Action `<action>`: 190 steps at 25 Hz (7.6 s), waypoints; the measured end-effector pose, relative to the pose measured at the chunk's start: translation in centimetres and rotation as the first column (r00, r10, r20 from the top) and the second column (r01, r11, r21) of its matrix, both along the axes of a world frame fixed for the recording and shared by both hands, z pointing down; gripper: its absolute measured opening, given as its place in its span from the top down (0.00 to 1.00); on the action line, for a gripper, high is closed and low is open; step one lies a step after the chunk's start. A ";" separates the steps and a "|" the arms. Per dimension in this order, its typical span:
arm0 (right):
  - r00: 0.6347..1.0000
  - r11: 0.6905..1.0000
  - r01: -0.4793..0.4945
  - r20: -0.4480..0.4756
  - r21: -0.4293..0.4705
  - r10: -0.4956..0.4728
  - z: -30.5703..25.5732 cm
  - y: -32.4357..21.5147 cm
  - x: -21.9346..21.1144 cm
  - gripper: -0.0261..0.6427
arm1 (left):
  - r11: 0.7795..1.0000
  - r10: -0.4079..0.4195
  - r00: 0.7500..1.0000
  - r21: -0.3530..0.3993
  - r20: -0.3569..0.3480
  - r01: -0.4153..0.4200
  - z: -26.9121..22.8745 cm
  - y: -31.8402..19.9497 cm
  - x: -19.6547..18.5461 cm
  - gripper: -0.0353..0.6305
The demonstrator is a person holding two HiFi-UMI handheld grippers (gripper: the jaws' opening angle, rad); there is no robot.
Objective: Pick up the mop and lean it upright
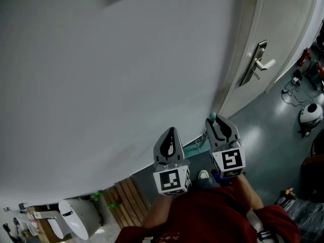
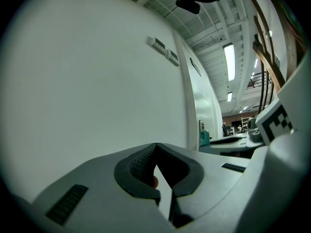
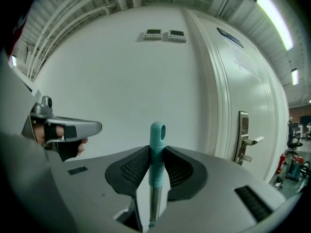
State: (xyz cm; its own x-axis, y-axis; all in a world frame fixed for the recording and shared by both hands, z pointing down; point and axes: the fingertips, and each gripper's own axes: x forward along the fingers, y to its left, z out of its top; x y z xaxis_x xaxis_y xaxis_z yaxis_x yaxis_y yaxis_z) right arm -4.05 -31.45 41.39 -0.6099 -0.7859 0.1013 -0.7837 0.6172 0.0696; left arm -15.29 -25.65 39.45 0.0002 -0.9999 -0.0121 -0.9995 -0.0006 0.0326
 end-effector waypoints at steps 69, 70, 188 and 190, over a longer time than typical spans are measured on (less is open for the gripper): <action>0.996 0.991 -0.028 -0.093 -0.134 0.016 7.4 0.3 0.7 0.80 | 0.998 -0.048 0.999 0.031 0.012 0.048 -2.4 -0.4 -0.4 0.93; 0.995 0.992 -0.026 -0.097 -0.127 0.014 7.4 0.2 0.6 0.80 | 0.998 -0.048 0.999 0.028 0.013 0.047 -2.2 -0.4 -0.4 0.93; 0.997 1.000 -0.017 0.081 -0.026 0.019 -4.1 1.8 1.6 0.93 | 0.999 -0.037 0.999 0.033 -0.015 0.038 -1.5 -0.2 0.5 0.93; 0.997 1.000 -0.024 0.070 -0.014 0.025 -4.3 1.8 1.7 0.93 | 0.999 -0.035 0.999 0.032 -0.017 0.035 -1.5 -0.3 0.6 0.93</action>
State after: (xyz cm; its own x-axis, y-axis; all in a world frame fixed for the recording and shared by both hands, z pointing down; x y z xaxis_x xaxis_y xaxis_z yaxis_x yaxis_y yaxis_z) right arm -2.37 -29.67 37.06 -0.5962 -0.7998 0.0697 -0.8015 0.5980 0.0059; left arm -14.73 -25.95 37.92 -0.0354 -0.9984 -0.0438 -0.9982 0.0333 0.0492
